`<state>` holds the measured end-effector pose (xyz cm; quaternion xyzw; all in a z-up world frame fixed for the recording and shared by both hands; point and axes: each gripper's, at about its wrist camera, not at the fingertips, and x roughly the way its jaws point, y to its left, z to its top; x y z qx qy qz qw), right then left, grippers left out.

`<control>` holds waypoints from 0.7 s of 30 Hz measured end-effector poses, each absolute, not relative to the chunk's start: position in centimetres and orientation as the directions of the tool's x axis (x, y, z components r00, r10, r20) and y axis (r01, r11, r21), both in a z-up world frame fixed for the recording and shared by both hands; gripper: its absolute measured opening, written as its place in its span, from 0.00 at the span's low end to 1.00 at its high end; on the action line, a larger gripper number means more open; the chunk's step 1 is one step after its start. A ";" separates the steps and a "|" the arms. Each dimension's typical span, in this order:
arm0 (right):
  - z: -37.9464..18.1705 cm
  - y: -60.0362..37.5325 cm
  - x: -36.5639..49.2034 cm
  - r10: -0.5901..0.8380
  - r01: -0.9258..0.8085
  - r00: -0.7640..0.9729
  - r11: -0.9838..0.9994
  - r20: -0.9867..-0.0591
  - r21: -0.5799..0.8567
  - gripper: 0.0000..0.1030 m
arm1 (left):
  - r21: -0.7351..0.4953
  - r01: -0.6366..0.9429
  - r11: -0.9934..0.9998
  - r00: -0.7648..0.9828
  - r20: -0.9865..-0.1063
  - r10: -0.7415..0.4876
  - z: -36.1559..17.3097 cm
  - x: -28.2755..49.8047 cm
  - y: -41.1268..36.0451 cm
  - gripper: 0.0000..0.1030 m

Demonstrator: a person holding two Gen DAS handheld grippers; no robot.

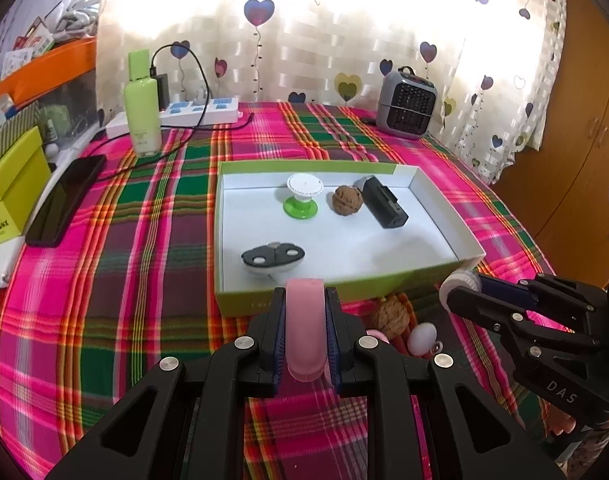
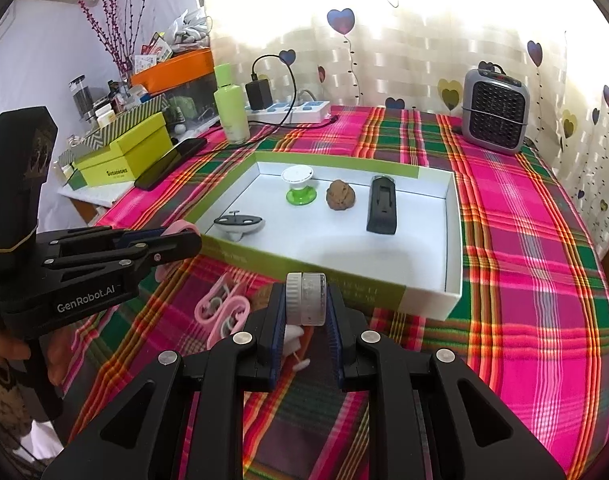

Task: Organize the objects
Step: 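Carry the pink clip and white cap over the tray with both tools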

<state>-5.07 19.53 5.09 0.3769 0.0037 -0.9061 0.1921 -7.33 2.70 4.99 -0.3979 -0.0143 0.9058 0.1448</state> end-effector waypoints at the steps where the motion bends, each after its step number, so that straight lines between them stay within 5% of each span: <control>1: 5.1 19.5 -5.3 -0.345 0.351 -0.642 -0.926 -0.685 0.137 0.19 | -0.141 -0.250 -0.958 -0.642 -0.716 0.273 5.0 -7.5 2.7 0.16; 21: 5.7 18.9 -9.8 -0.354 0.368 -0.643 -0.921 -0.679 0.132 0.19 | -0.159 -0.238 -0.958 -0.645 -0.711 0.278 5.4 -11.5 2.8 0.15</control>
